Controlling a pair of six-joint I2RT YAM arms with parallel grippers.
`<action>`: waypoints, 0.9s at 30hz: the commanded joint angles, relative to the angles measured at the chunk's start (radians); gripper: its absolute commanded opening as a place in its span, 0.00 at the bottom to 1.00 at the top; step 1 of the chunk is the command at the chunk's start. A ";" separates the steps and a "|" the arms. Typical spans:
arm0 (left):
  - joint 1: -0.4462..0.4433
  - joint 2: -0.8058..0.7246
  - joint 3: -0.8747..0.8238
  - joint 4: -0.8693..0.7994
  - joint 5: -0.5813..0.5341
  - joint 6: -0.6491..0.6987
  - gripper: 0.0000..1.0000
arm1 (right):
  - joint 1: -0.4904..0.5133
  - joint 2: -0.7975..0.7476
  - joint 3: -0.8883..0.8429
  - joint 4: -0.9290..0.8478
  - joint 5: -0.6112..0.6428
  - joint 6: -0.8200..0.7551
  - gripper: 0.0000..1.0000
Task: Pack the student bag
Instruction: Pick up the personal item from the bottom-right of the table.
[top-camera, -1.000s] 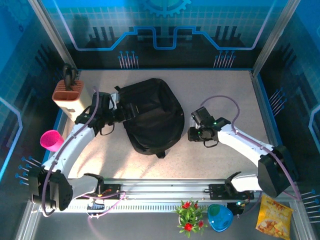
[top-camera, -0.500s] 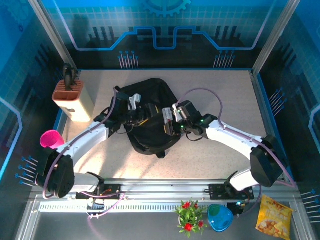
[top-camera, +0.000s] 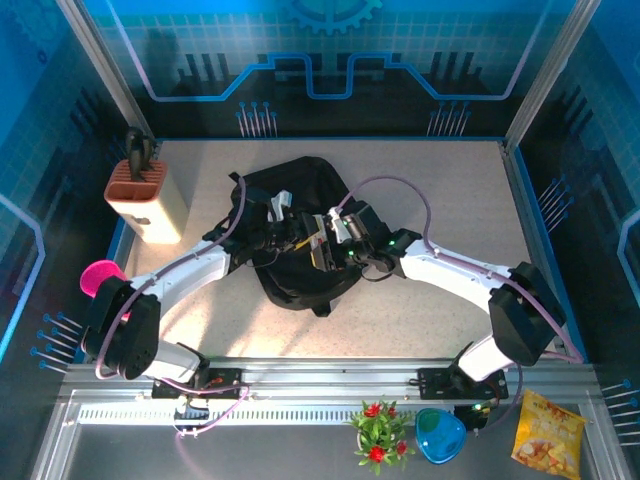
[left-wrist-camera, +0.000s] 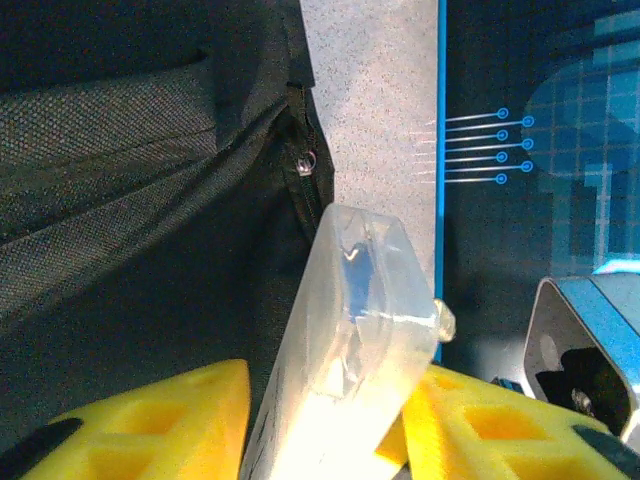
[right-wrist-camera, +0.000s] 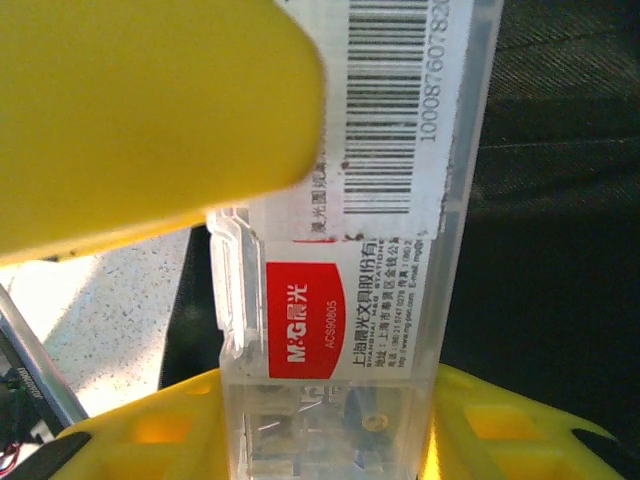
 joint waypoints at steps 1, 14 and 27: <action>-0.006 0.013 0.022 0.035 0.021 -0.004 0.37 | 0.017 0.015 0.039 0.022 -0.023 -0.003 0.43; 0.105 -0.038 -0.004 0.144 0.103 -0.085 0.15 | -0.067 -0.089 -0.067 0.225 -0.156 0.184 0.86; 0.187 -0.104 -0.072 0.491 0.116 -0.322 0.15 | -0.150 0.022 -0.157 0.894 -0.341 0.778 0.89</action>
